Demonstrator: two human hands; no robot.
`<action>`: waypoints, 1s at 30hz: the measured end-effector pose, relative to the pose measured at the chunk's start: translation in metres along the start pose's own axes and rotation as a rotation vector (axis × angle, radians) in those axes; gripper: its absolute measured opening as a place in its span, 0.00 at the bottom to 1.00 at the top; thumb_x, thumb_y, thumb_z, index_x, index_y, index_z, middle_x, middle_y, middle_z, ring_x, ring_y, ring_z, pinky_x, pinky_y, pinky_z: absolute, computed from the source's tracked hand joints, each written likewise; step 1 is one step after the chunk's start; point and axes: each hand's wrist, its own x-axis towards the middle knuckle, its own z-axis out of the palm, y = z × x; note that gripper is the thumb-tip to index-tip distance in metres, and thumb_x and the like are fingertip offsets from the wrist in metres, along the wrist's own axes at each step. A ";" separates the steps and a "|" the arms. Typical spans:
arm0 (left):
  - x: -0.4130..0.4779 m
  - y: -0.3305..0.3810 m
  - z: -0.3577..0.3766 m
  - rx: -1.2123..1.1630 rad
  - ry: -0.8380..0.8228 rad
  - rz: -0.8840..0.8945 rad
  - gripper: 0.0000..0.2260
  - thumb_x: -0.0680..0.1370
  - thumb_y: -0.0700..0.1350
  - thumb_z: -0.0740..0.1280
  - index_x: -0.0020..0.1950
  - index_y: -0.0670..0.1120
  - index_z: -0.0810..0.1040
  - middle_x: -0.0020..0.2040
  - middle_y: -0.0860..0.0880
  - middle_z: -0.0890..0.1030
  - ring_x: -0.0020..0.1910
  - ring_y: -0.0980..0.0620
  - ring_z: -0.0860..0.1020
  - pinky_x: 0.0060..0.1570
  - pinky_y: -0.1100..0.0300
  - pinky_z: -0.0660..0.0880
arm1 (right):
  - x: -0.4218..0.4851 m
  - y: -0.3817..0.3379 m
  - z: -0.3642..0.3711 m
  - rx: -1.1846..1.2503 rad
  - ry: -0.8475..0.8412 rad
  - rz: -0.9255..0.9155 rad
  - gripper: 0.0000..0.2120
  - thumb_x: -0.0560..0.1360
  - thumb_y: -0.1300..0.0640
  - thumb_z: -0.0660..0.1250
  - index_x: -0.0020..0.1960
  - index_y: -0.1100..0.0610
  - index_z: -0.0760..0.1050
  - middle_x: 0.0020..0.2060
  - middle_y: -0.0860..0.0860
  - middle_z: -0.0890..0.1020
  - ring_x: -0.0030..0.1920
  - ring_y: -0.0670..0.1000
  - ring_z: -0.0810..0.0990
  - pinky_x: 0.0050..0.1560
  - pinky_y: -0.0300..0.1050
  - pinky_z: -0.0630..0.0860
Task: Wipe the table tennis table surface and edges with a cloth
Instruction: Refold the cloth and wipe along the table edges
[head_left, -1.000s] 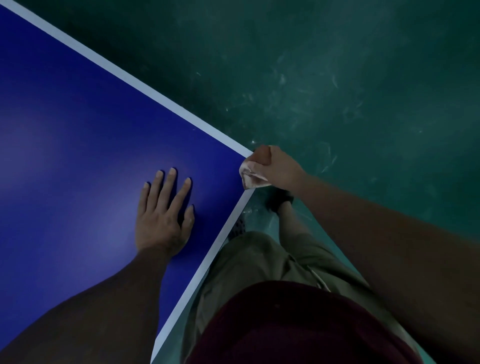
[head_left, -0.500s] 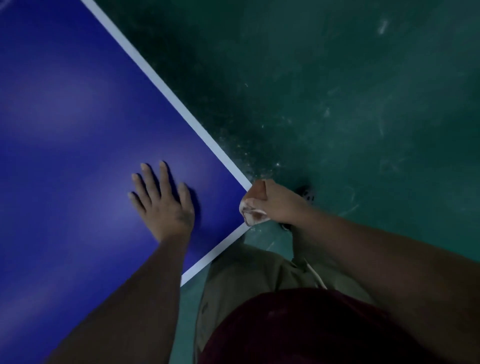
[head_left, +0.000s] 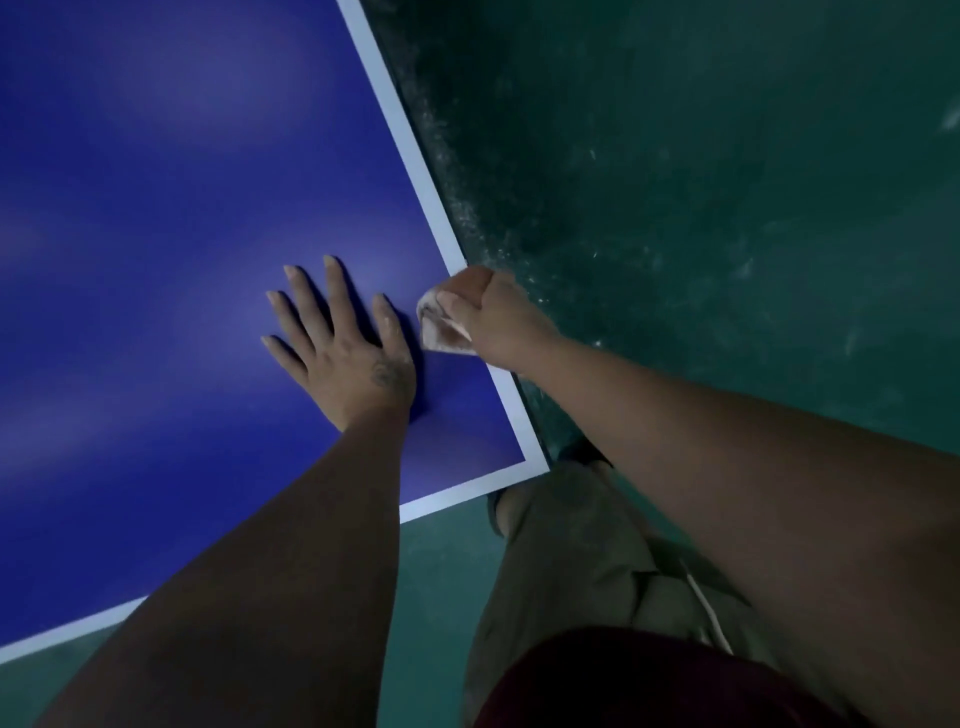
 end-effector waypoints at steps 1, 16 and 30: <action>0.000 0.000 0.000 0.001 0.000 -0.003 0.29 0.87 0.61 0.56 0.88 0.56 0.61 0.89 0.47 0.57 0.89 0.42 0.53 0.85 0.34 0.47 | -0.002 0.000 0.001 0.019 0.019 0.005 0.37 0.85 0.39 0.65 0.81 0.63 0.58 0.75 0.61 0.73 0.71 0.63 0.77 0.69 0.54 0.74; 0.000 0.003 -0.003 0.002 0.032 0.000 0.27 0.88 0.59 0.56 0.88 0.55 0.62 0.90 0.48 0.57 0.89 0.42 0.53 0.86 0.35 0.47 | -0.008 0.009 -0.002 -0.015 -0.113 0.064 0.37 0.85 0.37 0.62 0.81 0.60 0.55 0.72 0.60 0.77 0.63 0.56 0.79 0.61 0.46 0.68; -0.005 0.002 -0.006 -0.053 0.082 -0.034 0.26 0.88 0.55 0.59 0.87 0.53 0.65 0.89 0.47 0.60 0.89 0.43 0.55 0.86 0.37 0.52 | -0.016 -0.008 -0.024 -0.123 -0.242 0.163 0.41 0.85 0.37 0.62 0.86 0.56 0.47 0.76 0.59 0.75 0.74 0.61 0.76 0.69 0.50 0.69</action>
